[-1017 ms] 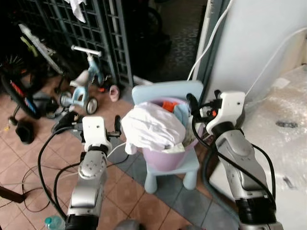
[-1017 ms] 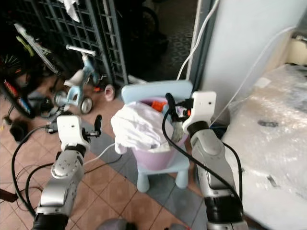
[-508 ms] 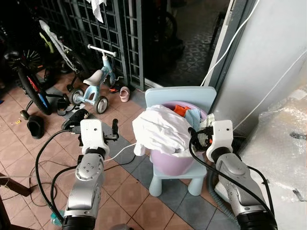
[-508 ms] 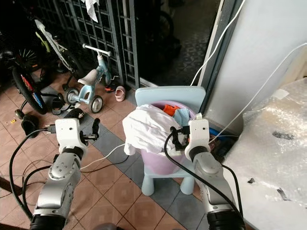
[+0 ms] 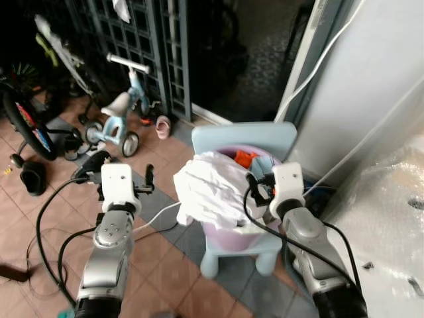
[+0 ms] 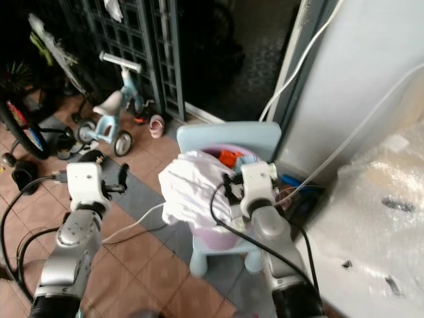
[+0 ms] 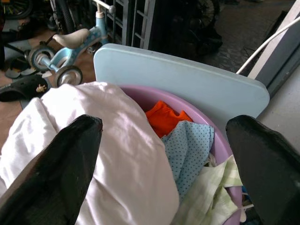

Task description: Clothes washing

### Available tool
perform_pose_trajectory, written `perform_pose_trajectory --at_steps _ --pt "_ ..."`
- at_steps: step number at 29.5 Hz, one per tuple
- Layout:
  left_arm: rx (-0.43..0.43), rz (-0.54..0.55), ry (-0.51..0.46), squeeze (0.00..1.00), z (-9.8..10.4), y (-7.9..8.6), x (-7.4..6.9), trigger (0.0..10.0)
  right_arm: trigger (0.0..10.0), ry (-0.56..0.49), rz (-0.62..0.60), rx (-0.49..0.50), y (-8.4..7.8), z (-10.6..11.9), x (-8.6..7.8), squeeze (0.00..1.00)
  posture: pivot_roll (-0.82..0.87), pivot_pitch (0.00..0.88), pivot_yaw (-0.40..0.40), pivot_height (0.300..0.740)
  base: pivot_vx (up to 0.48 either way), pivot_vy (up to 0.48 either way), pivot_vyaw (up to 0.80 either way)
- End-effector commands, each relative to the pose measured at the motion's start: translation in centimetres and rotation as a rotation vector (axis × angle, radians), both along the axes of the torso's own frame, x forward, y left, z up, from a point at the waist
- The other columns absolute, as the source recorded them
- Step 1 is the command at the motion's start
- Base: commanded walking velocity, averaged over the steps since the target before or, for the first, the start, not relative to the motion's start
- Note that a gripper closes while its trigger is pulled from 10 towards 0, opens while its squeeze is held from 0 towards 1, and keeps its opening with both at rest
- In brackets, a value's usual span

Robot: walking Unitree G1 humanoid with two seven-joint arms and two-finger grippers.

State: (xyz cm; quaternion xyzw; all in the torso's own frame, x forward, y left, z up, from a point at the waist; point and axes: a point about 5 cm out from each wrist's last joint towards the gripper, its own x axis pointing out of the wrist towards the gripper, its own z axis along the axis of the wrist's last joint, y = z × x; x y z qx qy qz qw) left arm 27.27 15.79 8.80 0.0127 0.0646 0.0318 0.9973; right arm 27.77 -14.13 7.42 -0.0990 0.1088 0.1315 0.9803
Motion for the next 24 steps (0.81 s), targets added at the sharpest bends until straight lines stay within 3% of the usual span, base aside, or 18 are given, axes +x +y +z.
perform_pose_trajectory --at_steps 1,7,15,24 --pt "0.006 -0.003 0.026 0.00 -0.3 -0.4 -0.2 10.0 10.0 0.029 0.032 -0.003 0.1 -0.4 0.0 0.00 -0.04 0.006 0.017 0.740 0.000 0.000 0.69" --pt "0.007 0.010 0.036 0.00 -0.3 -0.1 -0.7 10.0 10.0 0.106 0.033 0.003 0.3 -1.4 0.8 0.00 -0.01 0.031 0.009 0.740 0.000 0.000 0.74" --pt "0.063 0.030 0.051 0.00 -0.1 1.3 -2.1 10.0 10.0 0.267 0.026 -0.040 1.2 -3.6 0.6 0.00 0.02 0.091 0.008 0.740 0.000 0.000 0.00" --pt "0.047 -0.005 0.112 0.00 -0.6 0.4 -3.0 10.0 10.0 0.431 -0.024 -0.080 1.1 -6.1 -0.3 0.00 0.01 0.103 -0.007 0.740 0.000 0.000 0.00"
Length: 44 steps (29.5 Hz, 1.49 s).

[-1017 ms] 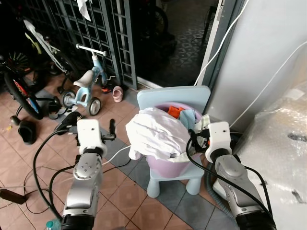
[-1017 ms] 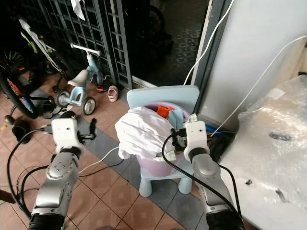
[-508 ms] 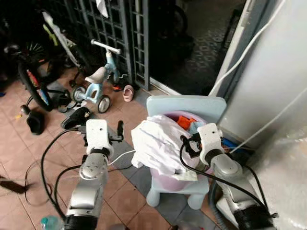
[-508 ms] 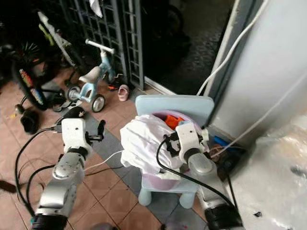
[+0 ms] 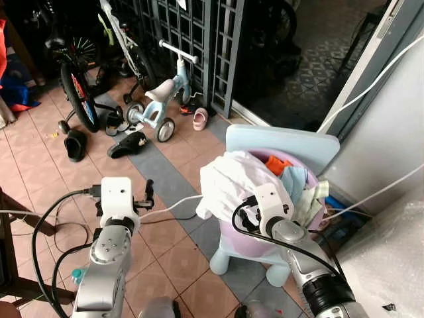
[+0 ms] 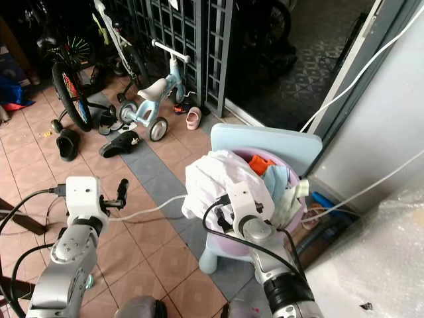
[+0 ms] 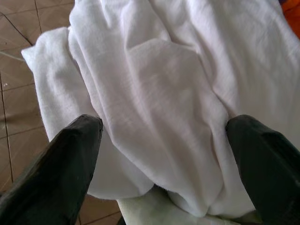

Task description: Clothes washing

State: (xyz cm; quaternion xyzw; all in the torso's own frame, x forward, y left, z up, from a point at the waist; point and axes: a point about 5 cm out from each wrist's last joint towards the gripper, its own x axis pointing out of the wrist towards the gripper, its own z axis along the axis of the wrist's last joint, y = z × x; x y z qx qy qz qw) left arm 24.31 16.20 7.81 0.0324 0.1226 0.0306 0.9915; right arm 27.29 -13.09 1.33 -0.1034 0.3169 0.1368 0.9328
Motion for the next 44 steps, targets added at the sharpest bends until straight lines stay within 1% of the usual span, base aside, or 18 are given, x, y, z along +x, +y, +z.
perform_pose_trajectory --at_steps 1,2,6,14,20,21,24,26,27,31,33,34,35,36,37,38,39,44 --pt "0.014 -0.005 -0.004 0.00 0.3 -0.1 -0.1 10.0 6.2 0.018 -0.006 -0.009 0.0 -0.1 0.2 0.00 0.02 0.099 -0.015 0.740 0.000 0.000 0.00" --pt "0.022 -0.013 -0.001 0.00 0.1 -0.2 -0.2 10.0 0.0 0.040 -0.010 -0.004 -0.1 -0.3 0.3 0.00 0.02 0.095 -0.019 0.740 0.000 0.000 0.00" --pt "0.021 -0.021 0.011 0.00 0.1 -0.3 -0.4 10.0 0.0 0.078 -0.026 -0.001 -0.2 -0.8 0.4 0.00 0.03 0.097 -0.032 0.740 0.000 0.000 0.00" --pt "0.020 -0.017 0.014 0.00 0.1 -0.4 -0.6 10.0 0.0 0.066 -0.041 -0.021 -0.3 -0.5 1.5 0.00 0.03 0.098 -0.045 0.740 0.000 0.000 0.00" --pt "-0.003 -0.047 0.007 0.00 0.4 -0.8 -0.9 10.0 0.0 0.088 -0.071 0.015 0.1 -0.6 1.8 0.00 0.03 0.118 -0.064 0.740 0.000 0.000 0.00" --pt "0.006 -0.054 0.006 0.00 0.5 -0.8 -0.8 10.0 0.0 0.094 -0.074 0.023 0.2 -0.6 1.9 0.00 0.03 0.148 -0.062 0.740 0.000 0.000 0.00" --pt "0.032 -0.094 0.020 0.00 0.4 -1.1 -1.3 10.0 0.0 0.099 -0.073 0.046 0.8 -0.6 1.9 0.00 0.04 0.148 -0.072 0.740 0.000 0.000 0.00" --pt "0.043 -0.102 0.030 0.00 0.4 -1.1 -1.4 10.0 0.0 0.098 -0.080 0.057 0.9 -0.6 2.0 0.00 0.03 0.163 -0.069 0.740 0.000 0.000 0.00" --pt "0.045 -0.102 0.043 0.00 0.2 -1.1 -1.7 10.0 0.0 0.099 -0.087 0.068 1.0 -0.6 1.9 0.00 0.03 0.159 -0.072 0.740 0.000 0.000 0.00" --pt "0.044 -0.117 0.059 0.00 0.0 -1.2 -2.1 10.0 0.0 0.100 -0.103 0.070 0.8 -0.7 1.9 0.00 0.03 0.169 -0.064 0.740 0.000 0.000 0.00" --pt "0.055 -0.116 0.065 0.00 -0.1 -1.1 -2.0 10.0 0.0 0.101 -0.135 0.081 0.6 -0.8 1.9 0.00 0.03 0.169 -0.062 0.740 0.000 0.000 0.00" --pt "0.063 -0.123 0.065 0.00 0.0 -1.1 -2.0 10.0 0.0 0.099 -0.150 0.092 0.5 -0.7 1.9 0.00 0.03 0.170 -0.059 0.740 0.000 0.000 0.00" --pt "0.074 -0.132 0.063 0.00 0.1 -1.2 -1.9 10.0 0.0 0.086 -0.184 0.132 0.4 -0.5 2.1 0.00 0.03 0.166 -0.057 0.740 0.000 0.000 0.00" --pt "0.074 -0.132 0.063 0.00 0.1 -1.2 -1.9 10.0 0.0 0.086 -0.184 0.132 0.4 -0.5 2.1 0.00 0.03 0.166 -0.057 0.740 0.000 0.000 0.00" --pt "0.072 -0.131 0.064 0.00 0.0 -1.2 -1.9 10.0 0.0 0.065 -0.201 0.165 0.4 0.0 2.3 0.00 0.03 0.162 -0.053 0.740 0.000 0.000 0.00" --pt "0.072 -0.131 0.064 0.00 0.1 -1.2 -1.9 10.0 0.0 0.057 -0.205 0.172 0.4 0.1 2.4 0.00 0.03 0.162 -0.053 0.740 0.000 0.000 0.00" --pt "0.068 -0.122 0.069 0.00 0.0 -1.2 -1.8 10.0 0.0 0.029 -0.229 0.208 0.2 0.6 2.6 0.00 0.02 0.151 -0.042 0.740 0.000 0.000 0.00" --pt "0.053 -0.113 0.097 0.00 -0.5 -1.2 -1.8 10.0 0.0 -0.002 -0.277 0.258 -0.2 1.3 2.8 0.00 0.01 0.118 -0.009 0.740 0.000 0.000 0.00"
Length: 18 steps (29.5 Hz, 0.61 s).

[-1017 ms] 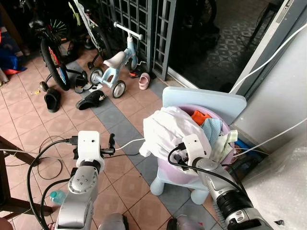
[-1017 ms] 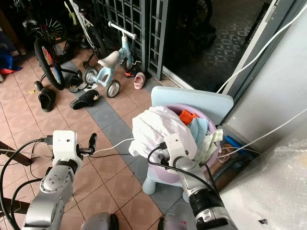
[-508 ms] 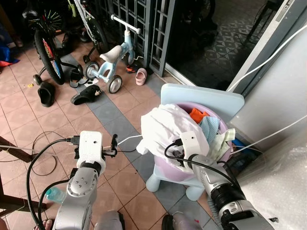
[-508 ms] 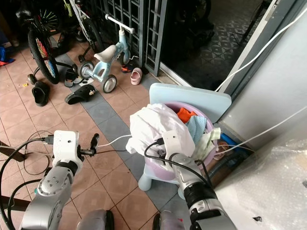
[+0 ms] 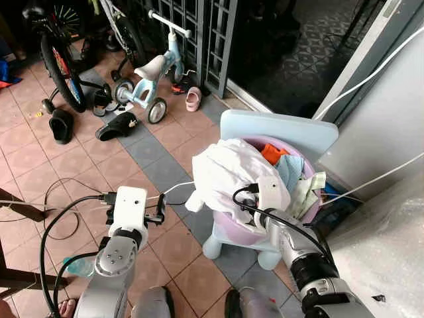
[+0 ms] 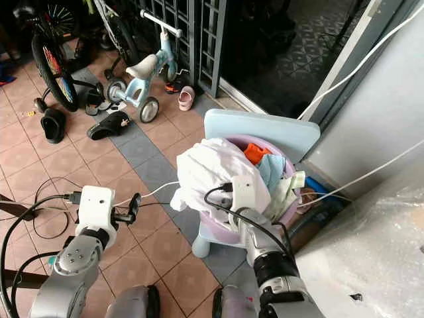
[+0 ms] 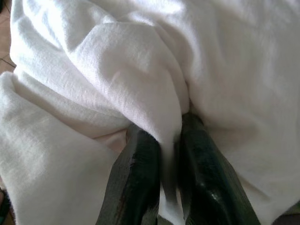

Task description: Clothes washing

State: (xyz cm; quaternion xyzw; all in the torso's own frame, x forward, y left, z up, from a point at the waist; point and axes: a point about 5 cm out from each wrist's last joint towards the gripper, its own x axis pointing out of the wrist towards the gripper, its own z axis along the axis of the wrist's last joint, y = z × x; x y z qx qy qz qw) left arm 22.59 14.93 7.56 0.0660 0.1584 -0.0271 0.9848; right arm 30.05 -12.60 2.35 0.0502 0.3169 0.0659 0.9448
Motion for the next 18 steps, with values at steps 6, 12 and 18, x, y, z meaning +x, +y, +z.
perform_pose_trajectory --at_steps 6,12,18 --pt "-0.001 -0.008 0.040 0.00 -0.8 -0.1 0.4 10.0 0.0 -0.064 -0.116 0.069 -1.2 0.8 0.1 0.00 0.01 0.086 0.032 0.740 0.000 0.000 0.00" --pt "0.003 -0.053 0.018 0.00 -0.4 -0.6 1.6 10.0 0.0 -0.243 -0.195 0.157 -1.7 3.4 0.7 0.00 0.00 0.054 0.046 0.740 0.000 0.000 0.00" --pt "0.018 0.028 -0.042 0.00 0.2 0.1 3.2 10.0 0.0 -0.559 -0.133 0.240 -1.9 10.7 1.7 0.00 -0.02 0.030 0.032 0.740 0.000 0.000 0.00"
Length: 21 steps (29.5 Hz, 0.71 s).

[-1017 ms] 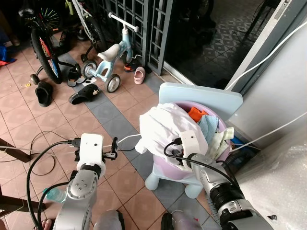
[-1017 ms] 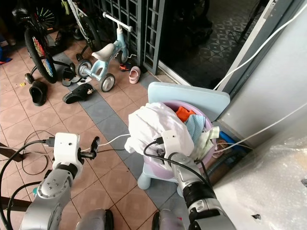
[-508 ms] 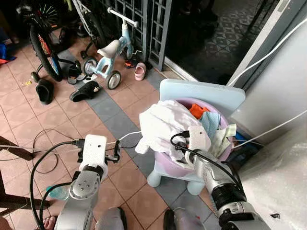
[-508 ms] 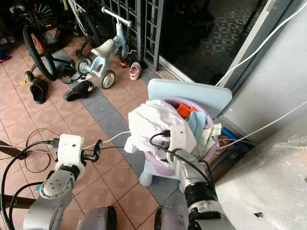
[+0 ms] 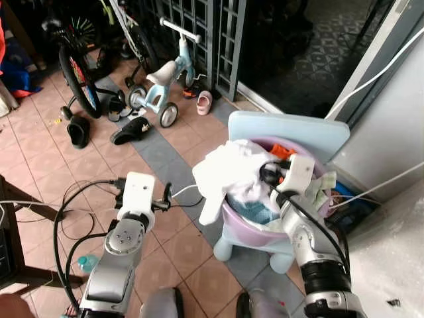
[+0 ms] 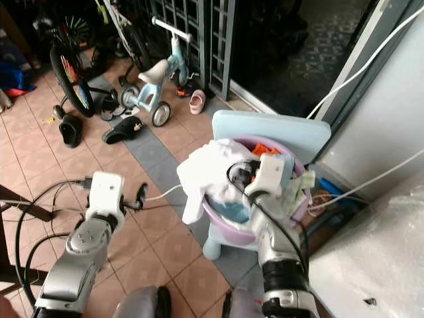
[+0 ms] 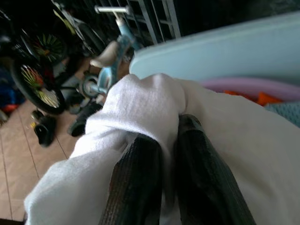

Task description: Clothes washing

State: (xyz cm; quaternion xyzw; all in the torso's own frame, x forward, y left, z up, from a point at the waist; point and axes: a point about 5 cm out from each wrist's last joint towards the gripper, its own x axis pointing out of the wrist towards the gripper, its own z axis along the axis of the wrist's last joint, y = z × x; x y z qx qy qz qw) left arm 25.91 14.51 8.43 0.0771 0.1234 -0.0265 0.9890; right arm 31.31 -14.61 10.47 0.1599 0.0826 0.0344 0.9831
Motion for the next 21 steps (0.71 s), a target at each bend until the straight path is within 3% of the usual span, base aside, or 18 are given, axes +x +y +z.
perform_pose_trajectory --at_steps 1,4,10,14,15,16,17,18,19,20,21 --pt "-0.014 0.047 0.037 0.00 -0.8 0.6 -0.1 10.0 0.0 -0.132 0.022 0.000 0.1 3.2 0.5 0.00 -0.02 0.031 0.030 0.740 0.000 0.000 0.00" --pt "0.019 0.023 0.009 0.00 -0.7 0.0 0.0 10.0 0.0 -0.240 -0.015 -0.013 -0.9 5.9 1.1 0.00 -0.02 0.023 0.025 0.740 0.000 0.000 0.00" --pt "-0.009 0.027 -0.021 0.00 -0.4 -0.2 0.4 10.0 0.0 -0.271 -0.053 -0.043 -2.2 7.0 1.1 0.00 -0.02 0.011 0.025 0.740 0.000 0.000 0.00" --pt "-0.008 0.011 -0.011 0.00 -0.6 -0.5 0.6 10.0 0.0 -0.169 0.014 -0.076 -1.7 4.8 0.7 0.00 -0.02 0.007 0.026 0.740 0.000 0.000 0.00" --pt "-0.006 0.002 -0.012 0.00 -0.6 -0.6 0.7 10.0 0.3 -0.032 0.132 -0.171 -0.5 1.9 -0.3 0.00 -0.03 0.008 0.027 0.740 0.000 0.000 0.00" --pt "-0.006 0.000 -0.012 0.00 -0.6 -0.6 0.7 10.0 2.2 0.006 0.159 -0.216 -0.3 0.9 -0.8 0.00 -0.03 0.008 0.028 0.740 0.000 0.000 0.00" --pt "-0.006 -0.003 -0.009 0.00 -0.6 -0.6 0.8 10.0 10.0 0.075 0.154 -0.280 -0.6 -0.7 -1.5 0.00 -0.03 0.009 0.028 0.740 0.000 0.000 0.00" --pt "-0.005 -0.005 -0.007 0.00 -0.7 -0.6 0.8 10.0 10.0 0.111 0.140 -0.306 -0.8 -1.4 -1.8 0.00 -0.03 0.009 0.029 0.740 0.000 0.000 0.00" --pt "-0.003 -0.006 -0.004 0.00 -0.7 -0.6 0.8 10.0 10.0 0.150 0.108 -0.337 -1.3 -2.1 -2.1 0.65 -0.03 0.010 0.028 0.740 0.000 0.000 0.00" --pt "-0.002 -0.007 -0.002 0.00 -0.7 -0.6 0.8 10.0 10.0 0.174 0.087 -0.358 -1.6 -2.5 -2.3 0.65 -0.03 0.010 0.028 0.740 0.000 0.000 0.00" --pt "-0.002 -0.007 -0.002 0.00 -0.7 -0.6 0.7 10.0 10.0 0.200 0.049 -0.373 -2.2 -2.9 -2.5 1.00 -0.03 0.010 0.028 0.740 0.000 0.000 0.00"
